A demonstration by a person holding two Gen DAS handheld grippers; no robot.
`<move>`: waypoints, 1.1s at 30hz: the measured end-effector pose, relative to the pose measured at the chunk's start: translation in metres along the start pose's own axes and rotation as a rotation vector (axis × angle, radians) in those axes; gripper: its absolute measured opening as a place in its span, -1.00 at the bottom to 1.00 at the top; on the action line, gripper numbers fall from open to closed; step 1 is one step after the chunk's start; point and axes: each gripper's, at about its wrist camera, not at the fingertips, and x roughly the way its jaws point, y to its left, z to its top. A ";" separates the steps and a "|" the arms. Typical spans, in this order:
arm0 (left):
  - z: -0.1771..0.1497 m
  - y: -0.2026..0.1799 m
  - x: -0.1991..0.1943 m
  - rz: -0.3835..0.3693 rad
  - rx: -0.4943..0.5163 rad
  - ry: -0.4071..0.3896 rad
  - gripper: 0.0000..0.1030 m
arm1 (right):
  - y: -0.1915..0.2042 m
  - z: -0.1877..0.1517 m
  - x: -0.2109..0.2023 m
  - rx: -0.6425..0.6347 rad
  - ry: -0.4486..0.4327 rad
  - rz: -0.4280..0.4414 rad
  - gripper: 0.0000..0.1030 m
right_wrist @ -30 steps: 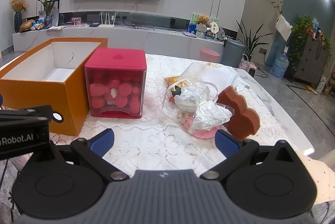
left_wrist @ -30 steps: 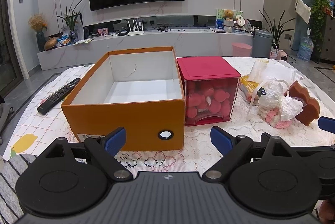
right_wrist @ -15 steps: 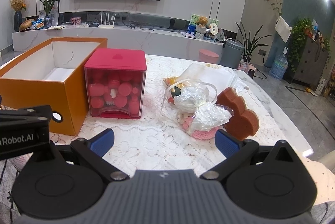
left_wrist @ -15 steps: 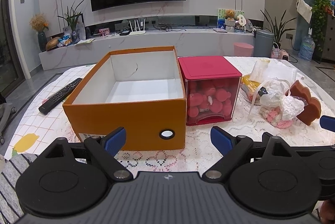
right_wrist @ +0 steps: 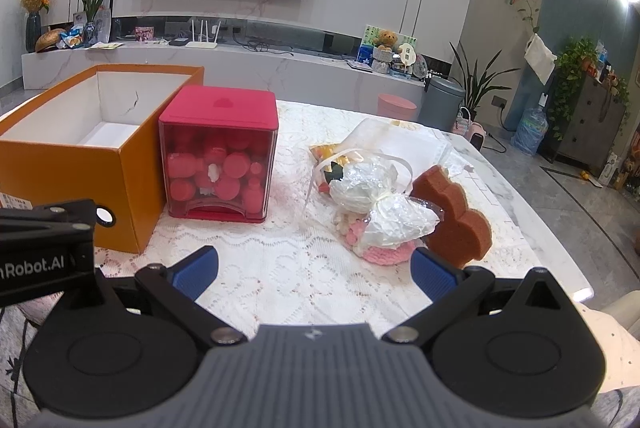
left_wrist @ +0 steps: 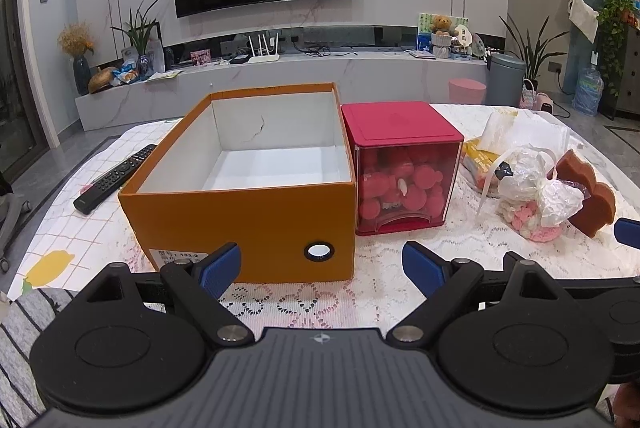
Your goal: Organize soft objects
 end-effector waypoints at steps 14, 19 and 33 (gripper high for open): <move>0.001 0.001 0.000 0.000 0.000 -0.006 1.00 | 0.000 0.000 0.000 -0.006 -0.002 -0.005 0.95; 0.001 0.000 0.000 0.001 0.000 -0.006 1.00 | 0.000 0.000 -0.001 -0.006 -0.003 -0.006 0.95; 0.003 -0.007 0.004 -0.019 -0.001 0.009 1.00 | -0.005 0.000 0.005 0.006 0.017 -0.029 0.95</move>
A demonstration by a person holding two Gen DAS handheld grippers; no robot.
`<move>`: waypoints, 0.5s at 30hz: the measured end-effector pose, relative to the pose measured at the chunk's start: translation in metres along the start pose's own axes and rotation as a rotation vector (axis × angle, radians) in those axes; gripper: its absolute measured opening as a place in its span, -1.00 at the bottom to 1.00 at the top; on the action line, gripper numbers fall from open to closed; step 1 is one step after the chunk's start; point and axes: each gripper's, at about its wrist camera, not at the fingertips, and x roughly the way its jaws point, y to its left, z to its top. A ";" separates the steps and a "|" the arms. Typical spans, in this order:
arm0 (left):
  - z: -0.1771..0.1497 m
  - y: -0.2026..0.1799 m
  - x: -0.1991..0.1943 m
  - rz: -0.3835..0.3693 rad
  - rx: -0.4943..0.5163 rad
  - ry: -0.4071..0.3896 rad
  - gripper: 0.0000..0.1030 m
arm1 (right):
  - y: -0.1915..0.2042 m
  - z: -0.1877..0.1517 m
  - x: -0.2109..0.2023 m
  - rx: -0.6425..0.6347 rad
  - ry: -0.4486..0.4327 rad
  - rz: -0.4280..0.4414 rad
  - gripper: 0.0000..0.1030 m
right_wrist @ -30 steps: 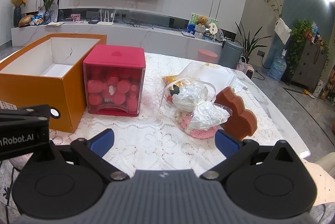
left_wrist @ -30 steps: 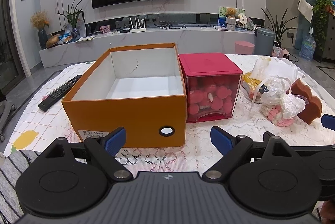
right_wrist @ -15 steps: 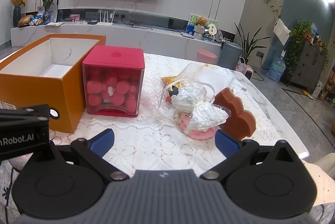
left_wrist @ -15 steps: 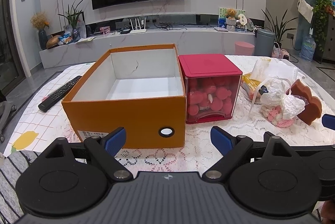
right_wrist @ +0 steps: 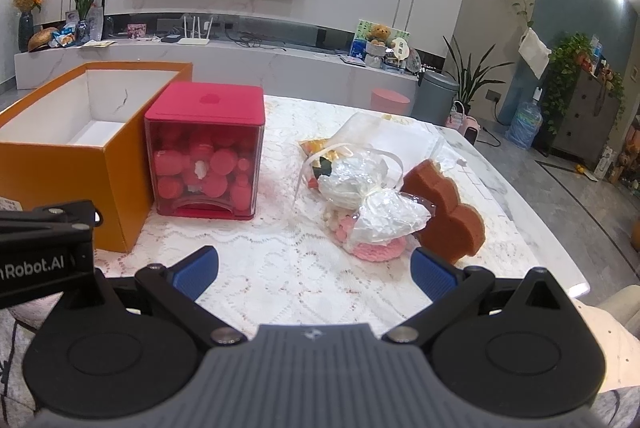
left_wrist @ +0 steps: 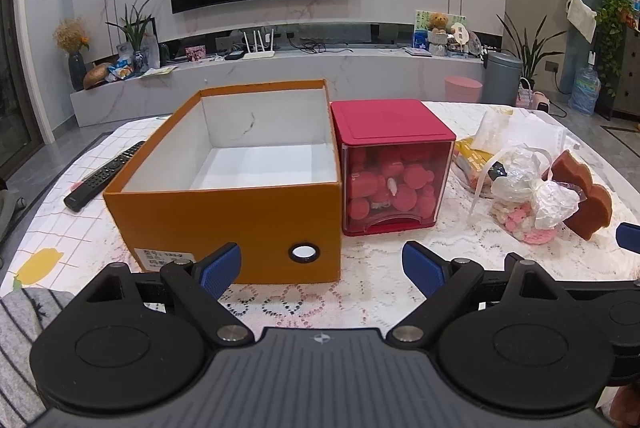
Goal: Organize soft objects
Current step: 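Grasp the bagged white ball with the right gripper while the left gripper reaches toward the brown sponge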
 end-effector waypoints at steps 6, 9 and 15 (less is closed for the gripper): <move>0.012 -0.018 0.006 -0.040 0.036 -0.024 1.00 | -0.011 0.004 0.004 0.042 -0.001 -0.048 0.94; 0.021 -0.030 0.012 -0.078 0.054 -0.017 1.00 | -0.021 0.006 0.004 0.075 -0.009 -0.091 0.94; 0.036 -0.053 0.027 -0.125 0.105 -0.021 1.00 | -0.043 0.012 0.009 0.131 -0.003 -0.109 0.94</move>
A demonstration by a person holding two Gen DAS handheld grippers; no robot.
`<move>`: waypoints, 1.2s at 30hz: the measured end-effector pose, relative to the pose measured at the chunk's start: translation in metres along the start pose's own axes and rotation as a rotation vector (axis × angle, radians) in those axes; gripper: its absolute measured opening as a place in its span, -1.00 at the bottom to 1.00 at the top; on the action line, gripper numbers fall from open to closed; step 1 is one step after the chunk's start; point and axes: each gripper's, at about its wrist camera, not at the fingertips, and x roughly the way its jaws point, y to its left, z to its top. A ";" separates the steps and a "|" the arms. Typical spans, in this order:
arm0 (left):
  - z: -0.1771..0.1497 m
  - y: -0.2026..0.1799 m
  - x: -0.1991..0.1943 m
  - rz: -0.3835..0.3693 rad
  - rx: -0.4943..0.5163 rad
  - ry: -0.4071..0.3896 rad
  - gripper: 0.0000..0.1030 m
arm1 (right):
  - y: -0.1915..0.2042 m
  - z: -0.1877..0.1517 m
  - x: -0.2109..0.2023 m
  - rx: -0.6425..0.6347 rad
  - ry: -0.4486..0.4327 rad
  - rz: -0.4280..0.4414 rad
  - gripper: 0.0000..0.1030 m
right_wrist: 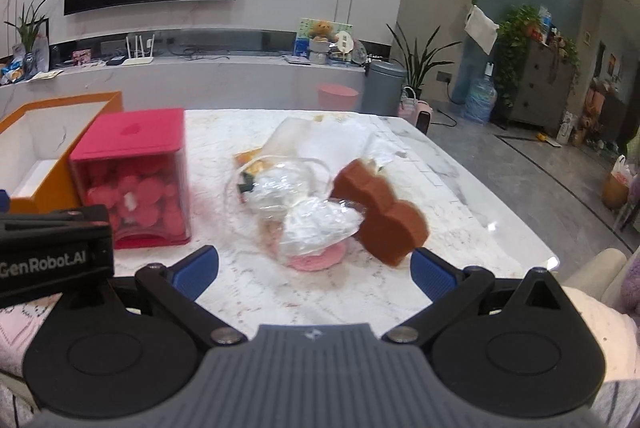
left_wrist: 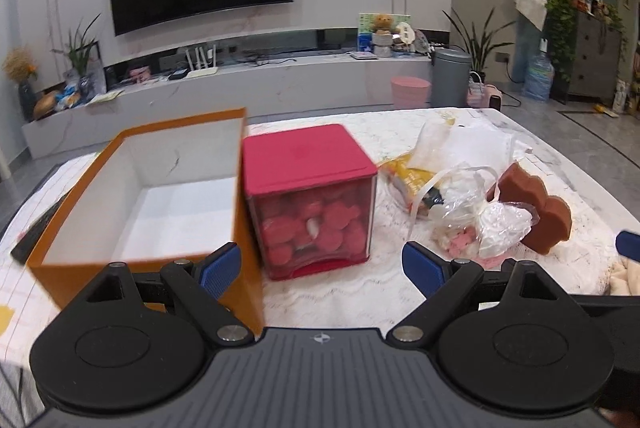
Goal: Organize soft objects
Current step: 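Grasp the bagged white ball with the right gripper while the left gripper reaches toward the brown sponge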
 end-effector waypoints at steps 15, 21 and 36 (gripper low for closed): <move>0.016 0.010 0.053 -0.088 0.089 -0.014 1.00 | -0.010 0.038 0.052 -0.209 0.029 0.178 0.71; 0.011 0.018 0.056 -0.110 0.064 -0.022 1.00 | 0.017 0.054 0.099 -0.418 0.095 0.218 0.62; -0.002 0.020 0.048 -0.102 0.096 -0.048 1.00 | 0.042 0.040 0.171 -0.576 0.253 0.181 0.54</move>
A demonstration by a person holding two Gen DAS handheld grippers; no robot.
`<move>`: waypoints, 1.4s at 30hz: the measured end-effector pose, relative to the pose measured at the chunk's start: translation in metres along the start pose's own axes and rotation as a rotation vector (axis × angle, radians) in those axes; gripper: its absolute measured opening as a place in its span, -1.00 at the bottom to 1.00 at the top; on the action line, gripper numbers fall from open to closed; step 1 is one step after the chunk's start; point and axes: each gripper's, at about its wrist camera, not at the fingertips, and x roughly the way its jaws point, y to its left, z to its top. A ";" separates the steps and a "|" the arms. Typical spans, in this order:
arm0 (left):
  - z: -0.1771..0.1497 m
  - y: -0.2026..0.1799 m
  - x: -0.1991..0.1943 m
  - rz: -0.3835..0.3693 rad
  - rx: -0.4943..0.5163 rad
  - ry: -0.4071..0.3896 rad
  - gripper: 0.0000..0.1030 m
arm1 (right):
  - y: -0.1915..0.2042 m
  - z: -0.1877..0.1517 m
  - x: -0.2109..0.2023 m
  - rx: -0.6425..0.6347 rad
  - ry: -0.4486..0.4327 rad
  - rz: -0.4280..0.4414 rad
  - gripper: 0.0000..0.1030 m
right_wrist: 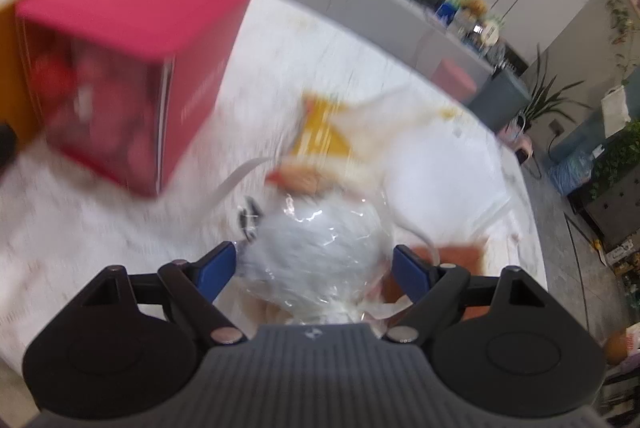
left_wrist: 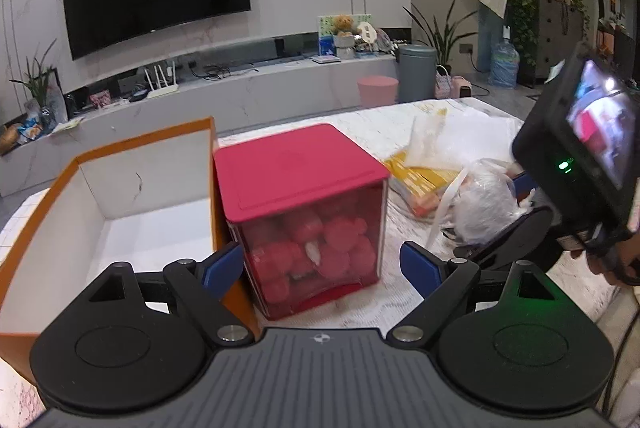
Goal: Organize soft objects
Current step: 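Grasp the bagged white ball with the right gripper while the left gripper reaches toward the brown sponge, then lift the bagged ball with the right gripper while the left gripper grasps the brown sponge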
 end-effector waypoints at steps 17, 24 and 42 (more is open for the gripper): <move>-0.007 -0.009 -0.015 0.035 0.021 -0.022 1.00 | -0.017 -0.016 -0.067 0.083 -0.103 -0.055 0.14; 0.002 -0.021 -0.035 0.046 0.025 -0.065 1.00 | -0.053 -0.014 -0.106 0.257 -0.218 -0.076 0.14; 0.022 -0.161 0.024 -0.164 0.184 -0.137 1.00 | -0.168 -0.087 -0.151 0.742 -0.373 -0.141 0.16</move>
